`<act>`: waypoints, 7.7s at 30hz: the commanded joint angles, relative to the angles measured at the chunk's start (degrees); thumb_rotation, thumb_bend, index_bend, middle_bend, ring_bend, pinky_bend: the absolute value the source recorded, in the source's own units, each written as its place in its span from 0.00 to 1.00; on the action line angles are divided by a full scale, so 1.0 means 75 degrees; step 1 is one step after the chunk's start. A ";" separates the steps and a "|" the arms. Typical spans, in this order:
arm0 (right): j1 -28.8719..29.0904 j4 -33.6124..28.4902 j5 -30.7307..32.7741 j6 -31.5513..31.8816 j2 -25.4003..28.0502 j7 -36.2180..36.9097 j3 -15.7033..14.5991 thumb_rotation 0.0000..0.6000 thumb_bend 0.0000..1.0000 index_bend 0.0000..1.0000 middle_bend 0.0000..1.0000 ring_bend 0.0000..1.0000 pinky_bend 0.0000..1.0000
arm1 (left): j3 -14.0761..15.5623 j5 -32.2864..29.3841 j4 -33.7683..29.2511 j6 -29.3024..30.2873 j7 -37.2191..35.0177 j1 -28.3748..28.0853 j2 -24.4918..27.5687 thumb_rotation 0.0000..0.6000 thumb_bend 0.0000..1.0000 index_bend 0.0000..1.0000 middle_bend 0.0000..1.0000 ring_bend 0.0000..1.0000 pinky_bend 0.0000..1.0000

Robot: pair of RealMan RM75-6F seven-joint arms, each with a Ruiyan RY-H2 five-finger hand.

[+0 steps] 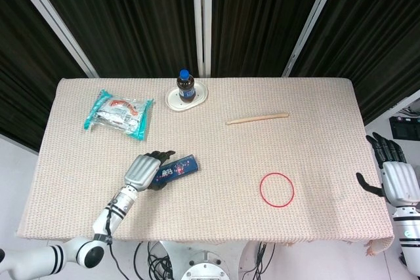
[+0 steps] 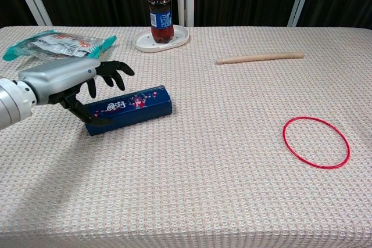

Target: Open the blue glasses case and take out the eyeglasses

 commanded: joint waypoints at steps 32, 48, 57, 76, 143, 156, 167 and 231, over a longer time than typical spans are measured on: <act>0.0030 -0.0059 0.0081 -0.0111 0.0037 -0.0096 -0.0011 1.00 0.28 0.00 0.00 0.00 0.00 | 0.0026 -0.0370 -0.0048 -0.0012 -0.0507 -0.0084 -0.0003 1.00 0.49 0.45 0.46 0.41 0.58; 0.0047 -0.0055 0.0094 -0.0143 0.0032 -0.0121 -0.0012 1.00 0.28 0.00 0.00 0.00 0.00 | -0.0064 -0.0518 -0.0215 -0.0259 -0.1319 -0.0116 0.0154 1.00 0.55 0.52 0.53 0.46 0.62; 0.0066 -0.0037 0.0101 -0.0187 0.0034 -0.0108 -0.0016 1.00 0.28 0.00 0.00 0.00 0.00 | -0.0252 -0.0826 -0.0312 -0.0623 -0.2241 -0.0118 0.0261 1.00 0.54 0.55 0.56 0.49 0.65; 0.0119 -0.0041 0.0143 -0.0308 0.0027 -0.0180 -0.0027 1.00 0.28 0.00 0.00 0.00 0.00 | -0.0406 -0.1004 0.0040 -0.1380 -0.3877 -0.0136 0.0338 1.00 0.52 0.39 0.32 0.22 0.39; 0.0095 -0.0031 0.0200 -0.0251 0.0013 -0.0055 0.0018 1.00 0.30 0.00 0.00 0.00 0.00 | 0.0576 0.2499 0.1955 -0.0581 -0.1518 -0.1610 -0.0529 1.00 0.53 0.16 0.32 0.01 0.12; 0.0156 0.0100 0.0177 -0.0341 -0.0002 0.0037 0.0024 1.00 0.30 0.00 0.00 0.00 0.00 | -0.0082 0.1062 0.2513 -0.1109 -0.0846 -0.1710 -0.0460 1.00 0.53 0.16 0.34 0.01 0.11; 0.0131 0.0122 0.0077 -0.0149 -0.0090 -0.0059 0.0030 1.00 0.30 0.00 0.00 0.00 0.00 | -0.0268 -0.0016 0.2444 -0.1365 -0.0306 -0.1611 -0.0255 1.00 0.53 0.14 0.35 0.01 0.11; 0.0200 0.0436 0.0066 -0.0230 -0.0154 0.0447 0.0061 1.00 0.30 0.00 0.00 0.00 0.00 | -0.0453 -0.0432 0.1299 -0.1114 0.0174 -0.1747 -0.0941 1.00 0.54 0.08 0.31 0.01 0.09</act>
